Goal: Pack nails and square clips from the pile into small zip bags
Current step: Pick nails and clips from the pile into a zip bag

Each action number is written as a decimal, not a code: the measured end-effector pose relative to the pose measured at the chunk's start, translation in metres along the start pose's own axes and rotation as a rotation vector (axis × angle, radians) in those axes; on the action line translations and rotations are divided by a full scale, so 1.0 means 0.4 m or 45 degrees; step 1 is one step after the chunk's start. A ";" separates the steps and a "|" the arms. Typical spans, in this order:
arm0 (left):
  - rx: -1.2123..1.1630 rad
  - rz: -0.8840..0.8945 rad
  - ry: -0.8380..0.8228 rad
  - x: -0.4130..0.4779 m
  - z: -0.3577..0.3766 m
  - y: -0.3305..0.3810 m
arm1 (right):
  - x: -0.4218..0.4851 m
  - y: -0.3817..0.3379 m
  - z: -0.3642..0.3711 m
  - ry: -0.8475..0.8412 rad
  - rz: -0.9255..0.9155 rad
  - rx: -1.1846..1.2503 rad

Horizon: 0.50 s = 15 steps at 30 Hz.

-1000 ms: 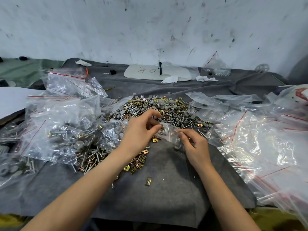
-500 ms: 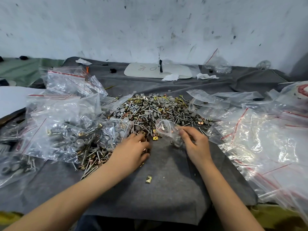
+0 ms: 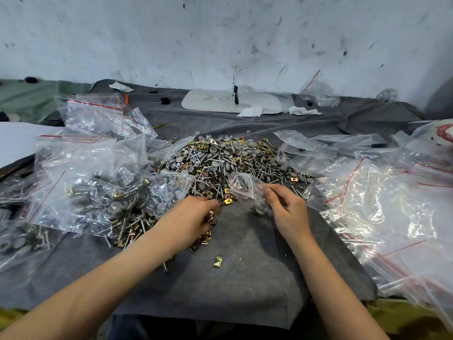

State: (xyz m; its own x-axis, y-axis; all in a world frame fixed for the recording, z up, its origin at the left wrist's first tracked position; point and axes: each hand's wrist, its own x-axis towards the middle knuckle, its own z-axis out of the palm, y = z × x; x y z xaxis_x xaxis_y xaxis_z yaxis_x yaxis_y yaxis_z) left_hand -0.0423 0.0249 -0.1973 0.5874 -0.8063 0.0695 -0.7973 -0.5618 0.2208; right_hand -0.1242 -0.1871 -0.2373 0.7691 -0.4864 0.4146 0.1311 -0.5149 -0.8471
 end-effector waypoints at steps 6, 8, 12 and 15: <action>0.130 -0.039 -0.138 0.011 -0.010 0.020 | 0.002 0.000 0.002 0.003 0.010 0.005; 0.143 -0.069 -0.149 0.018 -0.015 0.025 | 0.002 0.002 0.002 0.011 0.019 0.013; 0.161 -0.111 -0.135 0.018 -0.018 0.029 | 0.002 0.002 0.002 0.014 0.016 0.014; 0.143 -0.097 -0.078 0.016 -0.017 0.028 | 0.004 0.002 0.002 0.019 0.024 0.002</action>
State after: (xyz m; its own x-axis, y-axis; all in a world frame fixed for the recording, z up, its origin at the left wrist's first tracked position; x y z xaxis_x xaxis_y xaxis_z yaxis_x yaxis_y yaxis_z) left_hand -0.0464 0.0149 -0.1878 0.6401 -0.7683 -0.0032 -0.7632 -0.6363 0.1124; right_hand -0.1224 -0.1876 -0.2378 0.7619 -0.5066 0.4036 0.1178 -0.5044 -0.8554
